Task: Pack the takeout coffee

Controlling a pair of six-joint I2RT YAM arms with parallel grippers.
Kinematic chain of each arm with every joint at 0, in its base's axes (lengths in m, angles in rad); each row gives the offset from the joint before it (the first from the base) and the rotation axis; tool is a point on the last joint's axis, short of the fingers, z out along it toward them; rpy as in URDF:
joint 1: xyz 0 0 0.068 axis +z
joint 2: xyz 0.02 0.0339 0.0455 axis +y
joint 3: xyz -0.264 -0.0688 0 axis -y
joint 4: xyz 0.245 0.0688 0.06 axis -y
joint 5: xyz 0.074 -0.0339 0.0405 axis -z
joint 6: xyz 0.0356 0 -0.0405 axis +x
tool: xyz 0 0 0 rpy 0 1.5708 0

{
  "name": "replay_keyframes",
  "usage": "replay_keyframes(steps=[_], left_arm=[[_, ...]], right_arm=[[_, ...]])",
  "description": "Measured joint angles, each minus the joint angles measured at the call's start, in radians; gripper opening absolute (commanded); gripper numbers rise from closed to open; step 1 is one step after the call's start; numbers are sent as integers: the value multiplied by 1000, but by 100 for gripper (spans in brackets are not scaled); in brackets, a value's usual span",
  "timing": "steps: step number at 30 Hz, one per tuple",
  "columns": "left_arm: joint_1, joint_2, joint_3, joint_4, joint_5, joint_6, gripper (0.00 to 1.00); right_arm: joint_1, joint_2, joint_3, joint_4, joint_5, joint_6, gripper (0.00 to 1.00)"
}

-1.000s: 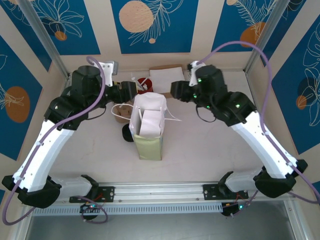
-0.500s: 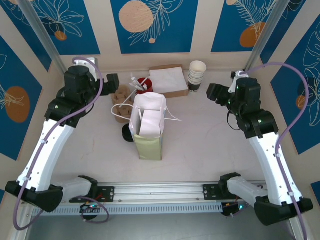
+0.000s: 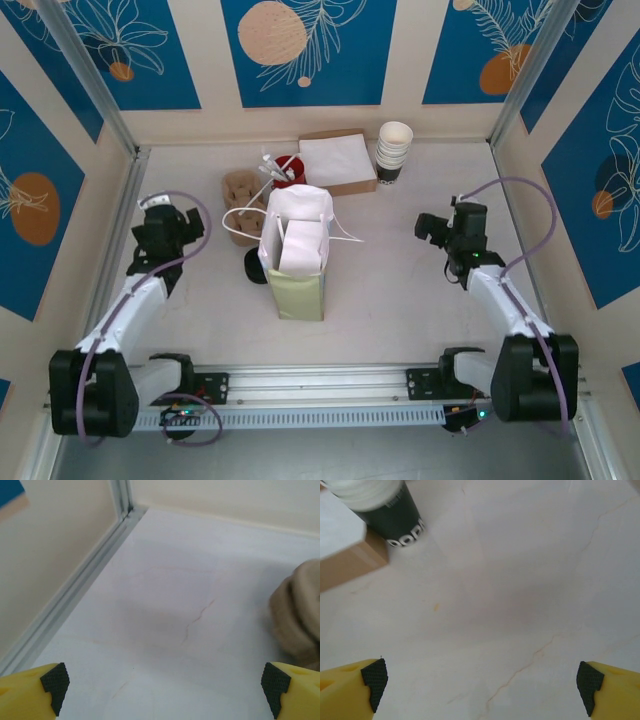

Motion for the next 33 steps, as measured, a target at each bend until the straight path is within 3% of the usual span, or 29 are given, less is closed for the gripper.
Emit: replay_keyframes(steps=[5, 11, 20, 33], left_arm=[[6, 105, -103, 204, 10, 47, 100], [11, 143, -148, 377, 60, 114, 100], [16, 143, -154, 455, 176, 178, 100], [18, 201, -161, 478, 352, 199, 100]], right_arm=[[1, 113, -130, 261, 0, -55, 99], [1, 187, -164, 484, -29, -82, 99], [27, 326, -185, 733, -107, -121, 99], [27, 349, -202, 798, -148, -133, 99]])
